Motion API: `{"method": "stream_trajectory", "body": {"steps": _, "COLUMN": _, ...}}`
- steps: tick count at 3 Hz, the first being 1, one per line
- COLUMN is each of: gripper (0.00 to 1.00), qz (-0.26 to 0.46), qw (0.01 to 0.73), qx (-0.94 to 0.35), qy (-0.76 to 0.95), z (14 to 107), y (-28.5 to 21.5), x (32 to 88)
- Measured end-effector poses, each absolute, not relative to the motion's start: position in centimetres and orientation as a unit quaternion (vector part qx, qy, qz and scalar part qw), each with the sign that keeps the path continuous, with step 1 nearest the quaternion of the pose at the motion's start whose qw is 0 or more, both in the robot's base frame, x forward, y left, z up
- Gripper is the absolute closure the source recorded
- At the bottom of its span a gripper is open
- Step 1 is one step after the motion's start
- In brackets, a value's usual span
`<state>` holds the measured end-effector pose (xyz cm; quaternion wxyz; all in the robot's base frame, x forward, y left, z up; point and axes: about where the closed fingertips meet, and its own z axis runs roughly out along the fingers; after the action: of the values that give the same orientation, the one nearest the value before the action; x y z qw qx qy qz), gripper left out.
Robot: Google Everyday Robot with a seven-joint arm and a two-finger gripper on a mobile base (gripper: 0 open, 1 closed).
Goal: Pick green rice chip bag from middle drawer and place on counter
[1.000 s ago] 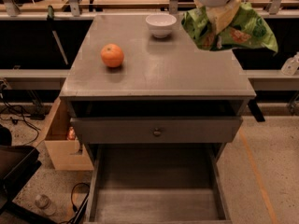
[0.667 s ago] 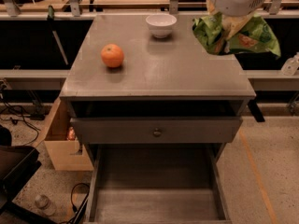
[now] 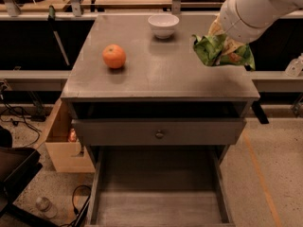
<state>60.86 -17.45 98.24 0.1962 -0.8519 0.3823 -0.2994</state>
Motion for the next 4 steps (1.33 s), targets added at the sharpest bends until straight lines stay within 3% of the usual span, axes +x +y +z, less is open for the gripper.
{"method": "stream_trajectory", "body": {"steps": 3, "gripper": 1.0, "qz": -0.311, "qw": 0.299, "qx": -0.852, "qy": 0.295, "z": 98.5, "y": -14.4, "x": 67.9}}
{"method": "stream_trajectory", "body": {"steps": 4, "gripper": 0.83, "qz": -0.307, "qw": 0.3, "qx": -0.855, "qy": 0.291, "z": 98.2, "y": -14.1, "x": 68.0}}
